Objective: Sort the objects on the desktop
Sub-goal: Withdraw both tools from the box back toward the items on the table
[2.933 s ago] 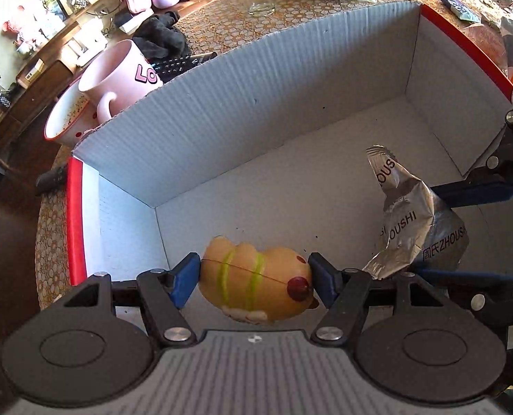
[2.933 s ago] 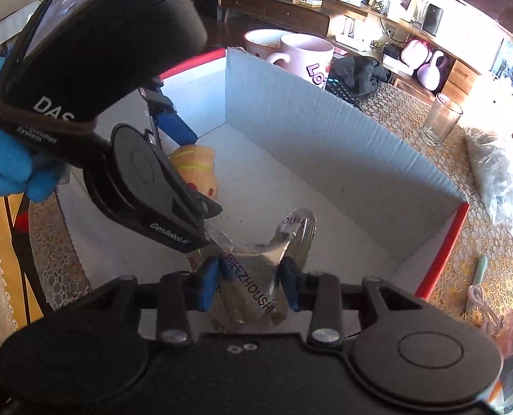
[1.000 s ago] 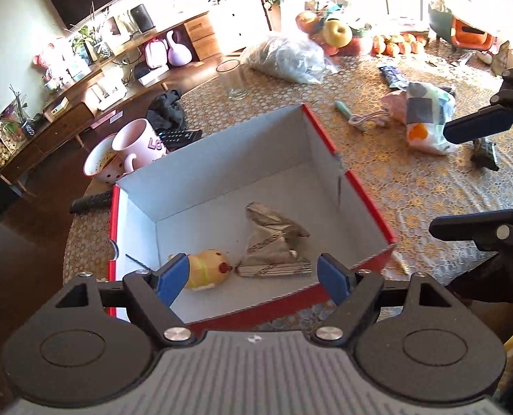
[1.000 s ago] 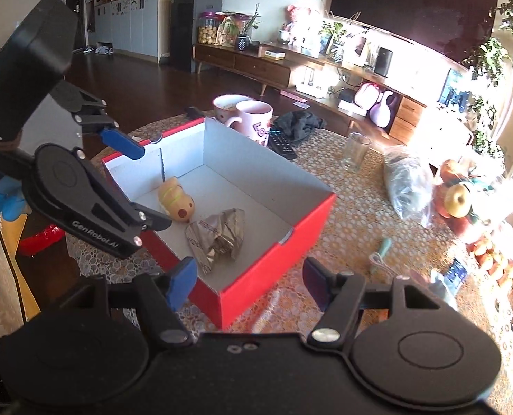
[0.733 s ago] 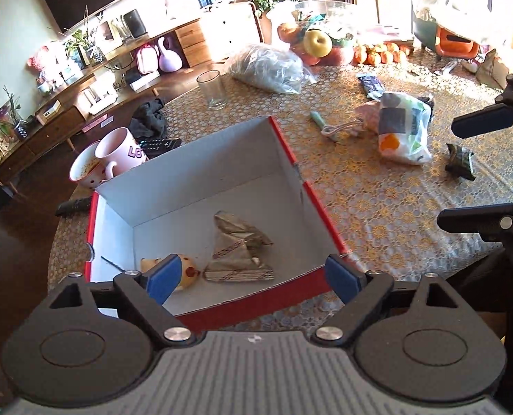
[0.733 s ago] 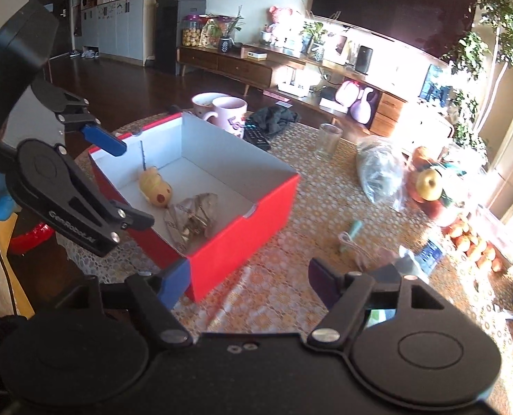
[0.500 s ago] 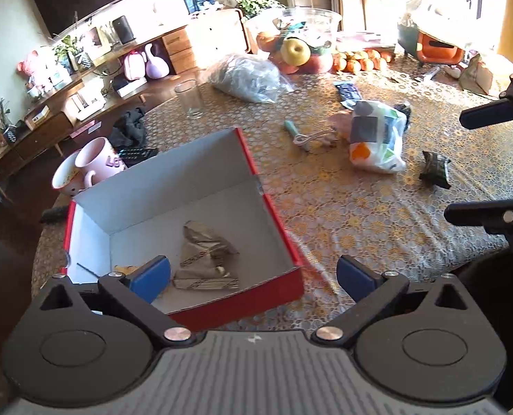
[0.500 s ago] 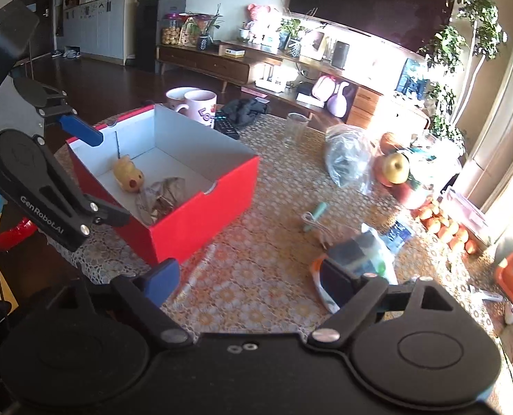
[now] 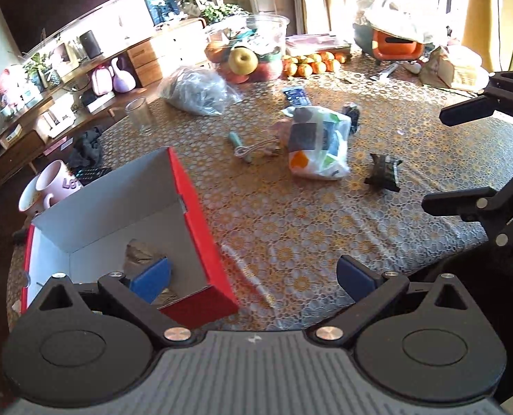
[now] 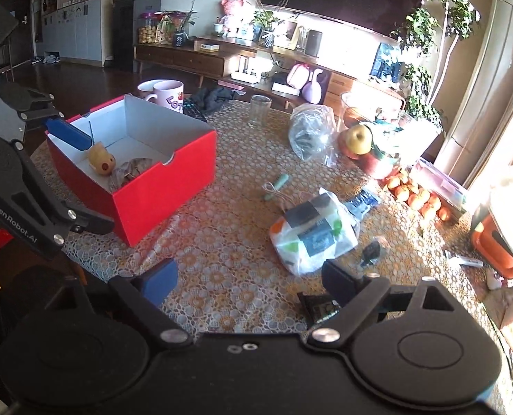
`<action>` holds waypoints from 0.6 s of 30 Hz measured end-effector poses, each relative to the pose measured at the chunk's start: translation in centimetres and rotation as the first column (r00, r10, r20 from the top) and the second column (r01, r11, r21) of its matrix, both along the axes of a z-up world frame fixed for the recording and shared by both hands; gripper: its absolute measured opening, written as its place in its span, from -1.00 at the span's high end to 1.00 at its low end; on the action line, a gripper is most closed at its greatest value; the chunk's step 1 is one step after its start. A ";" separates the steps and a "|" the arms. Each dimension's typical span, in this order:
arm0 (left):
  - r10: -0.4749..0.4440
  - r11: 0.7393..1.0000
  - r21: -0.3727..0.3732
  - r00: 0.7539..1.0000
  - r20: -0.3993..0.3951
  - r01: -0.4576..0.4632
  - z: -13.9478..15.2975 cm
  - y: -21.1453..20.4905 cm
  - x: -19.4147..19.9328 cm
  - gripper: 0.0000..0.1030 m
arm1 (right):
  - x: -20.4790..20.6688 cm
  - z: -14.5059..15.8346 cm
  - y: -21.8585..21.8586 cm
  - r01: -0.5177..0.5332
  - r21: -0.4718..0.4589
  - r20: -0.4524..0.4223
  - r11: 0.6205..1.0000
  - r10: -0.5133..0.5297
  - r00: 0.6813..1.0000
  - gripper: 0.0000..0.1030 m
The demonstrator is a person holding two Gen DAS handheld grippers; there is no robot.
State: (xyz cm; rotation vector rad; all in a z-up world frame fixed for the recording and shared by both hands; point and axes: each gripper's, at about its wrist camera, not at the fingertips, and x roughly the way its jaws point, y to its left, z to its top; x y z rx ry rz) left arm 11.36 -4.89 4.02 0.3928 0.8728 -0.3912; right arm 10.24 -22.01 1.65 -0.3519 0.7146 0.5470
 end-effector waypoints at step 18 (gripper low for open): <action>-0.103 0.994 -0.022 0.995 0.010 0.103 -1.9 -6.5 0.1 -1.00 | 0.8 -2.0 -7.6 0.126 0.003 -0.047 0.992 -0.125 0.991 -0.76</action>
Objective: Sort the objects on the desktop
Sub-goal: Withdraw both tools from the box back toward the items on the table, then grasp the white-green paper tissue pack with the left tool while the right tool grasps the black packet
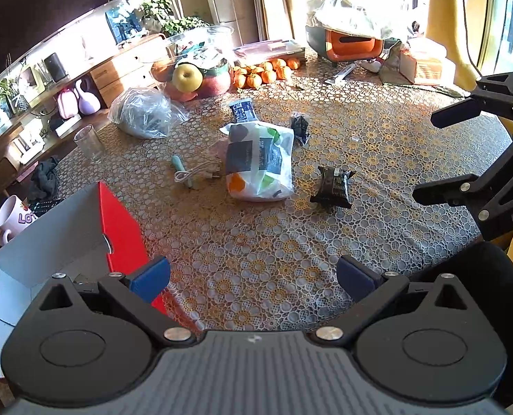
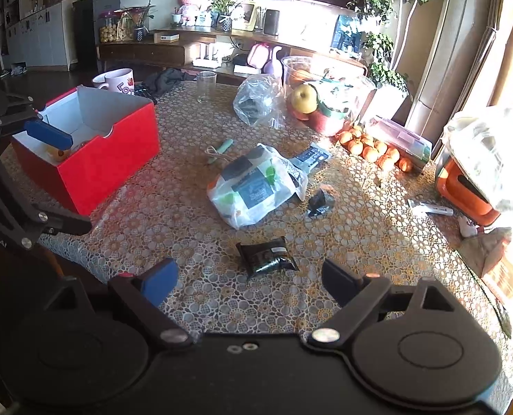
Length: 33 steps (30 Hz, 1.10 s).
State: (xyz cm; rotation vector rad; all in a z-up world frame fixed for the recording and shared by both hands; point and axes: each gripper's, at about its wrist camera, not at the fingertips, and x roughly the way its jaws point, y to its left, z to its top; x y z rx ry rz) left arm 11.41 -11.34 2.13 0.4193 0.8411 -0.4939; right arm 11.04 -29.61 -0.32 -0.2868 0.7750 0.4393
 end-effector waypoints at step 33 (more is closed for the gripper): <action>0.058 0.997 -0.044 0.992 -0.111 -0.063 -5.6 -6.9 13.1 -1.00 | 8.1 -7.6 -0.9 -0.041 -0.006 -0.167 0.999 0.040 0.985 -0.76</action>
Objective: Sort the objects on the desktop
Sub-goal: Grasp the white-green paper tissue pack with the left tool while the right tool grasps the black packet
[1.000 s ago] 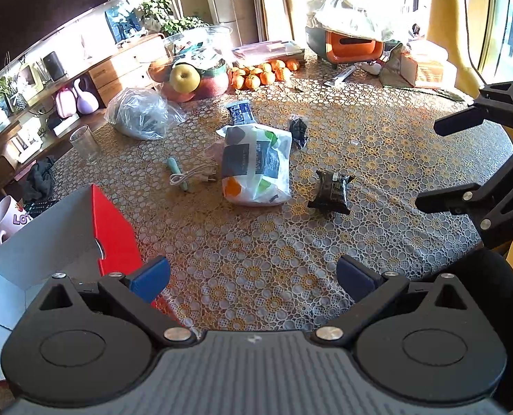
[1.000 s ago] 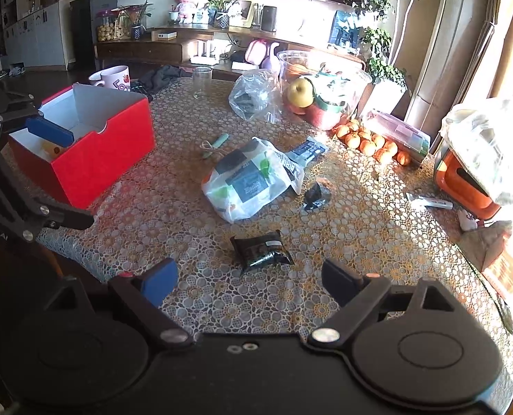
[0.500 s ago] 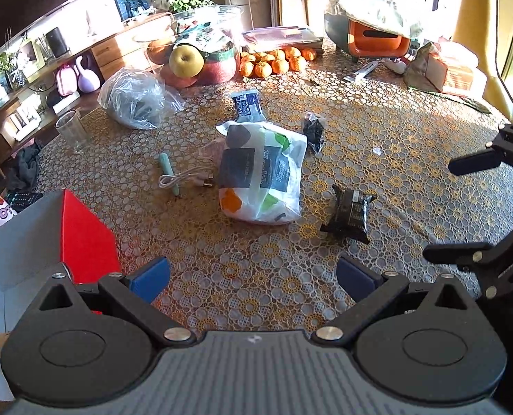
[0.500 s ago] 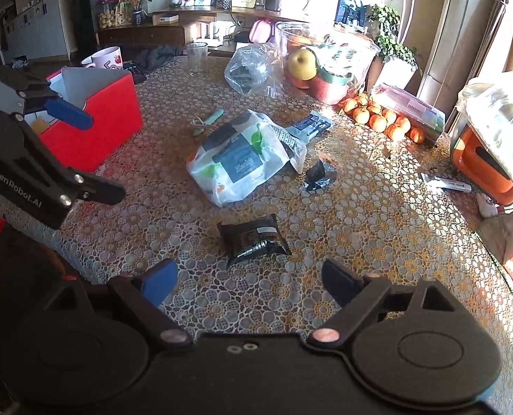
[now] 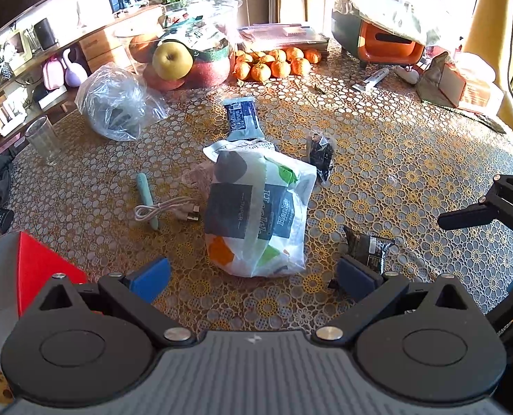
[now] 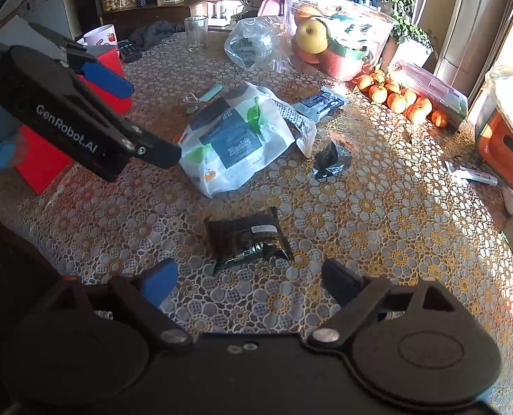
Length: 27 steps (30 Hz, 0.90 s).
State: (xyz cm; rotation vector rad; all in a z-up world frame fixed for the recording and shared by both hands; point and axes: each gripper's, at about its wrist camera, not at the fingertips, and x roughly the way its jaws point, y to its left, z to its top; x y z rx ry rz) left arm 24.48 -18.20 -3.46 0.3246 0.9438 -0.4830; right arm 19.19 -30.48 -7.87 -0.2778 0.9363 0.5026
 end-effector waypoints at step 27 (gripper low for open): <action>-0.011 1.000 0.010 0.998 -0.060 0.012 -5.6 -2.6 6.5 -1.00 | 4.1 -3.4 2.3 -0.029 0.034 -0.058 0.999 0.031 0.998 -0.75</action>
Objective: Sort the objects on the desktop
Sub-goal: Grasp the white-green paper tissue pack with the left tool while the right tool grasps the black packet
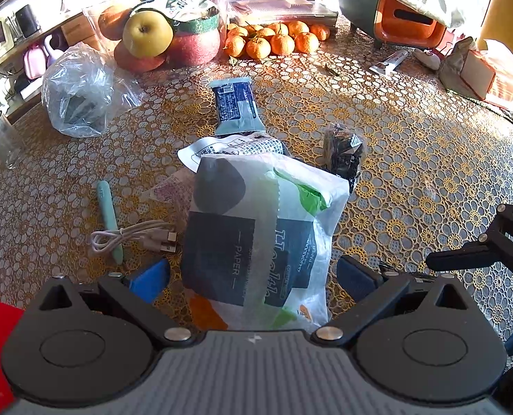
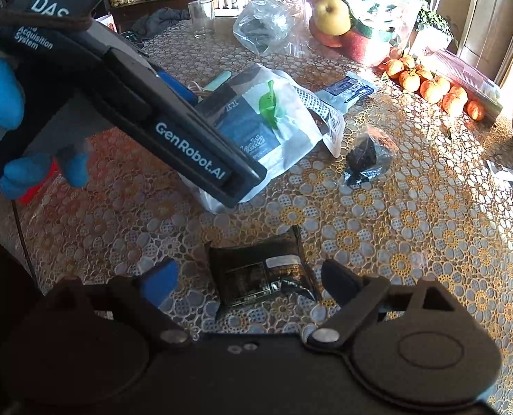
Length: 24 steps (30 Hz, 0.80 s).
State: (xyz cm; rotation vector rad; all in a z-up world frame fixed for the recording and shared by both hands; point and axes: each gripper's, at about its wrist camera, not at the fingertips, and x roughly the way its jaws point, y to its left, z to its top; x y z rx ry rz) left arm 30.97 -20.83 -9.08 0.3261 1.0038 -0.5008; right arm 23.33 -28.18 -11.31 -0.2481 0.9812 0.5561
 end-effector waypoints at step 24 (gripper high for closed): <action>-0.022 0.998 0.050 1.000 0.000 0.022 -2.3 -1.3 0.9 -0.98 | 1.0 -1.1 0.4 0.009 -0.039 -0.019 0.999 -0.010 1.000 -0.37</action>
